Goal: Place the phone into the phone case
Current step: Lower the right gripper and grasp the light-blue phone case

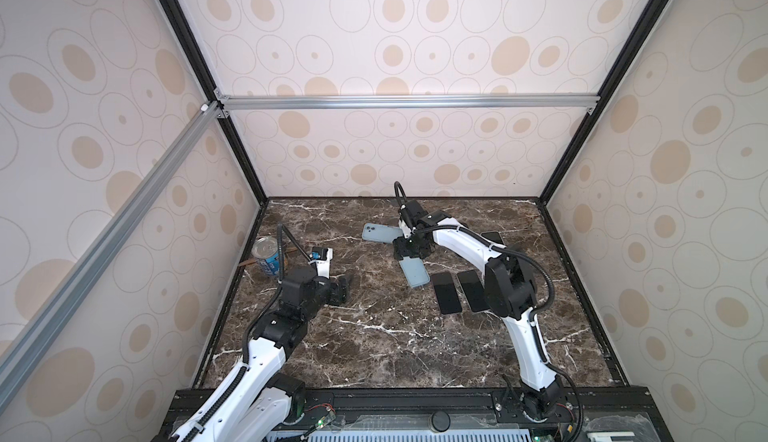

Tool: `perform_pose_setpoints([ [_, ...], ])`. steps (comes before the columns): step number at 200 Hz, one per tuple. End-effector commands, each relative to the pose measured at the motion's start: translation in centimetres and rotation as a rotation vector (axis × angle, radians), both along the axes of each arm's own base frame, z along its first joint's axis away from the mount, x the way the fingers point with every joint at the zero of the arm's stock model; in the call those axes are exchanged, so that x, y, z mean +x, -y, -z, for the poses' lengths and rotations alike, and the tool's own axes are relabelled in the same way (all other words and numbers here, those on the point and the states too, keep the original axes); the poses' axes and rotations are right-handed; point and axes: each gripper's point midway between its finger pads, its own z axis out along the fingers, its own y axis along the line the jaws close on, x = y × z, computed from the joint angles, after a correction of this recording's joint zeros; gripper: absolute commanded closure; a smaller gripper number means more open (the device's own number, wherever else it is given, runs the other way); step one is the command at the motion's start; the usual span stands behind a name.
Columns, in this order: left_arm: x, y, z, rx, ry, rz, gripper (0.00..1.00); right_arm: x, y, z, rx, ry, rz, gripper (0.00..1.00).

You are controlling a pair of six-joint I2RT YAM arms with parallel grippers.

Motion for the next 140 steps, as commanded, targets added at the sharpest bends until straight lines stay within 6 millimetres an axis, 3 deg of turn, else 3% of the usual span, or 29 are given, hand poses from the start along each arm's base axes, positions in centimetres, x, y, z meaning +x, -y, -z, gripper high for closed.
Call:
perform_pose_setpoints([
  [1,0.1,0.1,-0.2,0.009,0.009,0.011,0.26,-1.5,2.6,-1.7,-0.092,0.038,0.011,0.29],
  [25,0.1,0.2,0.0,0.007,0.004,0.015,0.26,-3.8,5.6,-1.6,-0.166,0.037,0.021,0.26],
  [42,0.1,0.3,0.0,0.009,0.002,0.018,0.26,-5.3,6.5,-1.4,-0.166,0.030,0.011,0.26],
  [71,0.2,0.4,0.1,0.007,-0.004,0.020,0.26,-5.5,3.3,-1.6,-0.011,0.016,-0.049,0.27],
  [100,0.1,0.4,0.2,0.005,-0.014,0.020,0.26,-3.8,0.8,-0.6,0.006,0.002,-0.076,0.27],
  [140,0.0,0.1,-0.3,0.004,0.012,0.007,0.26,-1.0,-1.2,1.2,0.012,0.015,-0.085,0.27],
])
